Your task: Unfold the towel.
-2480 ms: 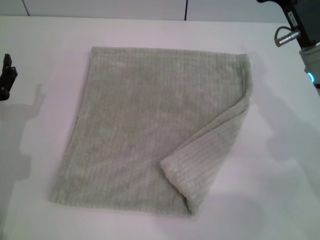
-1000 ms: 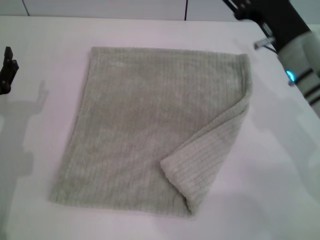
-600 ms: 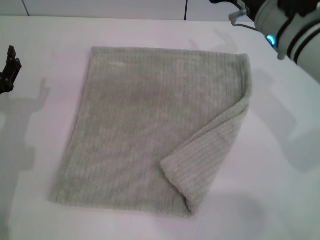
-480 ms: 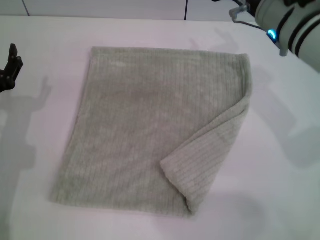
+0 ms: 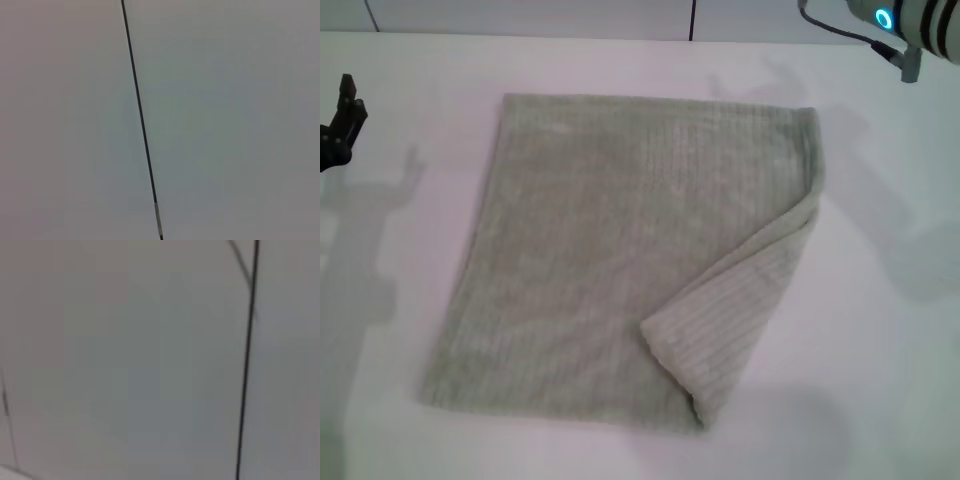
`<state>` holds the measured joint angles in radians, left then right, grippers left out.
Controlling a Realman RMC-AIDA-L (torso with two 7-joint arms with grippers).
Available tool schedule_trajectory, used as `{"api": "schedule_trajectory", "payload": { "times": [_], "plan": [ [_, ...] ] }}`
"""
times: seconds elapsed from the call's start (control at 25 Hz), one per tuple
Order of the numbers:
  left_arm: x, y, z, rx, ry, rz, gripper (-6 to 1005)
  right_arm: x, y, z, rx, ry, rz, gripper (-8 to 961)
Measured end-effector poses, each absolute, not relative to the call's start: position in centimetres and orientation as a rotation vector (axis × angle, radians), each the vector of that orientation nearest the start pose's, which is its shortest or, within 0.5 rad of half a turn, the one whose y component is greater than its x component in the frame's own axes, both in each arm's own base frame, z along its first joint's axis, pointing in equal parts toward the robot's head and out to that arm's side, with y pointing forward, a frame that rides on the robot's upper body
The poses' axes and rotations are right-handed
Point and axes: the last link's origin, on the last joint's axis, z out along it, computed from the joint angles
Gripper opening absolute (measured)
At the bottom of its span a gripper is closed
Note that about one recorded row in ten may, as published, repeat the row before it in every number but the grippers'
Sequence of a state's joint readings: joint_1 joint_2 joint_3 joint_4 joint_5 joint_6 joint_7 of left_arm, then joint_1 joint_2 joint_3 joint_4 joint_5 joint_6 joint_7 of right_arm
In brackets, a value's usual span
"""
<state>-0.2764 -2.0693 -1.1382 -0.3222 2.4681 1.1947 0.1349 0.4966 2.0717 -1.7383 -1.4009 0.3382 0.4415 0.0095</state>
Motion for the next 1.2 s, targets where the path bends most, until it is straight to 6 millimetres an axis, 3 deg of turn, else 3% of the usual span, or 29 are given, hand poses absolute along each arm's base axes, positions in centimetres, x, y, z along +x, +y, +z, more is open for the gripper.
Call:
{"api": "schedule_trajectory", "payload": {
  "times": [0.24,0.6,0.92,1.04,1.2],
  "plan": [
    [-34.2,30.9,1.4,-1.441,-0.369,-0.545,859,8.6,42.1,0.9,-2.211,0.815,0.366,808],
    [-34.0,31.1,1.2,-1.455,-0.365,-0.547,859,7.6,41.8,3.2,-2.374,0.945,0.271,806],
    [-33.7,31.5,0.7,-1.494,-0.379,-0.539,860,7.1,40.6,2.4,-2.493,0.967,0.030,807],
    [-32.6,32.7,-0.6,-1.625,-0.439,-0.507,860,7.1,40.2,2.1,-2.505,0.964,-0.028,807],
    [-31.3,33.4,-0.5,-1.715,-0.505,-0.464,859,7.2,40.2,2.4,-2.499,0.972,-0.030,808]
  ]
}}
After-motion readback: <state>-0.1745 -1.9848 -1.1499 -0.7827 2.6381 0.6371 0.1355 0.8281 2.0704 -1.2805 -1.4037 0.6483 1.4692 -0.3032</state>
